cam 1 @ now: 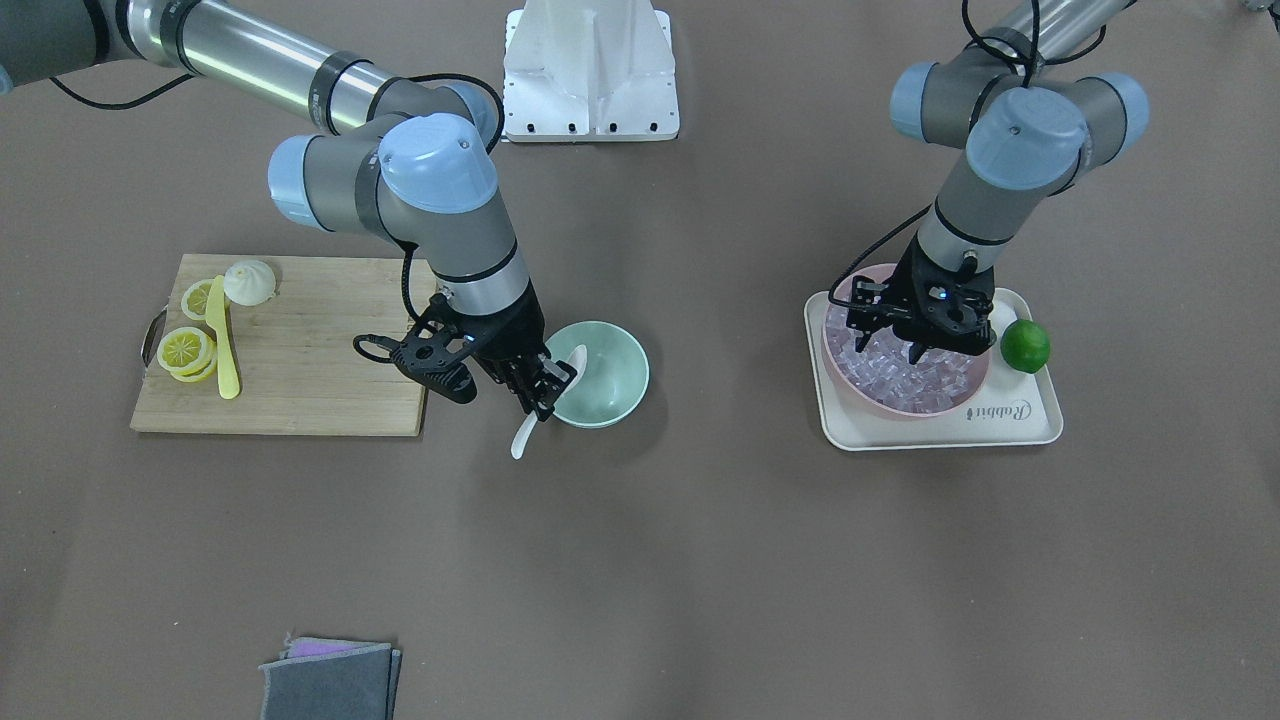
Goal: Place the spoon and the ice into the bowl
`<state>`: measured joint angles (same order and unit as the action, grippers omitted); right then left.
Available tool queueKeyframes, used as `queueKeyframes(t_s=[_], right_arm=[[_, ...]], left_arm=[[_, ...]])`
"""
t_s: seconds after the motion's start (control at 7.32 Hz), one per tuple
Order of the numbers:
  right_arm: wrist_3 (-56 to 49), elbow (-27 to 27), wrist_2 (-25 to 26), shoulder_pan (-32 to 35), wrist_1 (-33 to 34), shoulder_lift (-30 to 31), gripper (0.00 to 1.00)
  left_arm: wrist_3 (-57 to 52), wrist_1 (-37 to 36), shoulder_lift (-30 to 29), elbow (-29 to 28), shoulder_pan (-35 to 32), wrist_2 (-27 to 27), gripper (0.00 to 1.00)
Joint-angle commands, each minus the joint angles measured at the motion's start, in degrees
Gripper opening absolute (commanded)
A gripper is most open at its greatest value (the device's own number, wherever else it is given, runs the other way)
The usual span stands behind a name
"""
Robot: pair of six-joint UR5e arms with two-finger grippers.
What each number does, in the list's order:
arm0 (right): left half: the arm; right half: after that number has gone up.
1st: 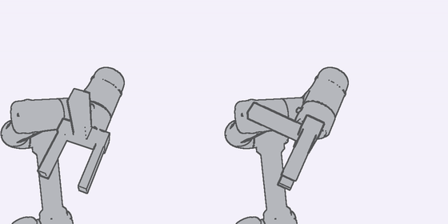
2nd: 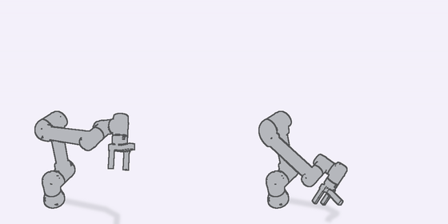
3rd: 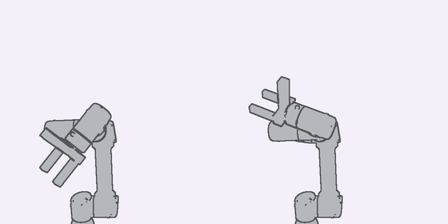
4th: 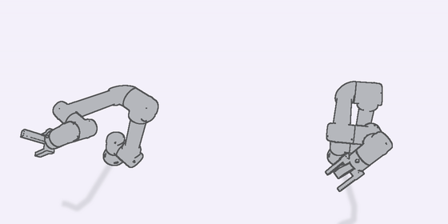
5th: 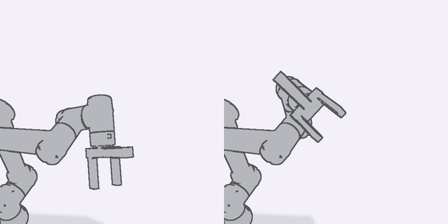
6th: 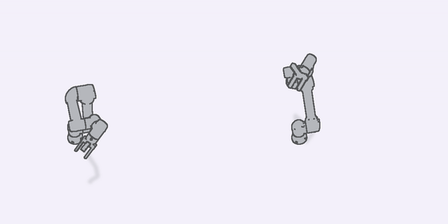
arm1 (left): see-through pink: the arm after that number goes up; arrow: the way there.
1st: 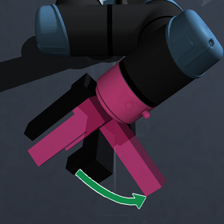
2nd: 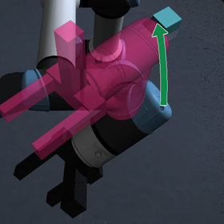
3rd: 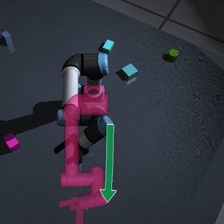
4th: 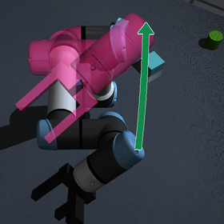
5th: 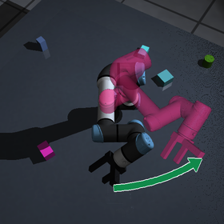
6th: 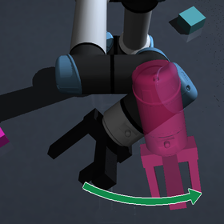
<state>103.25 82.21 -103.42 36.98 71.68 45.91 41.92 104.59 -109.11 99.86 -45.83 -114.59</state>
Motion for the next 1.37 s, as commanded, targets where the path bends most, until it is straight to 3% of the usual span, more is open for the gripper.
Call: queueKeyframes(t_s=[0.0,0.14,0.27,0.41,0.96,1.23], right_arm=[[0.4,-0.2,0.3,-0.5,-0.4,-0.2,0.0],[0.4,-0.2,0.4,-0.5,-0.4,-0.2,0.26],[0.4,-0.2,0.6,-0.5,-0.4,-0.2,0.91],[0.4,-0.2,0.6,-0.5,-0.4,-0.3,1.0],[-3.3,0.8,-0.3,0.8,0.1,0.7,1.0],[-6.9,6.0,-7.8,5.6,0.4,5.7,1.0]], left_arm=[[-0.1,0.0,-1.0,-0.7,0.3,0.1,0.67],[-0.1,0.0,-1.2,-1.2,0.7,0.1,0.64],[-0.6,0.0,-1.1,-1.1,0.7,0.2,0.64],[-0.7,0.0,-1.1,-1.2,0.7,0.2,0.64],[-1.1,-0.2,-1.1,-1.7,0.7,1.4,0.62],[-1.0,-0.2,-1.1,-1.9,0.7,1.4,0.51]])
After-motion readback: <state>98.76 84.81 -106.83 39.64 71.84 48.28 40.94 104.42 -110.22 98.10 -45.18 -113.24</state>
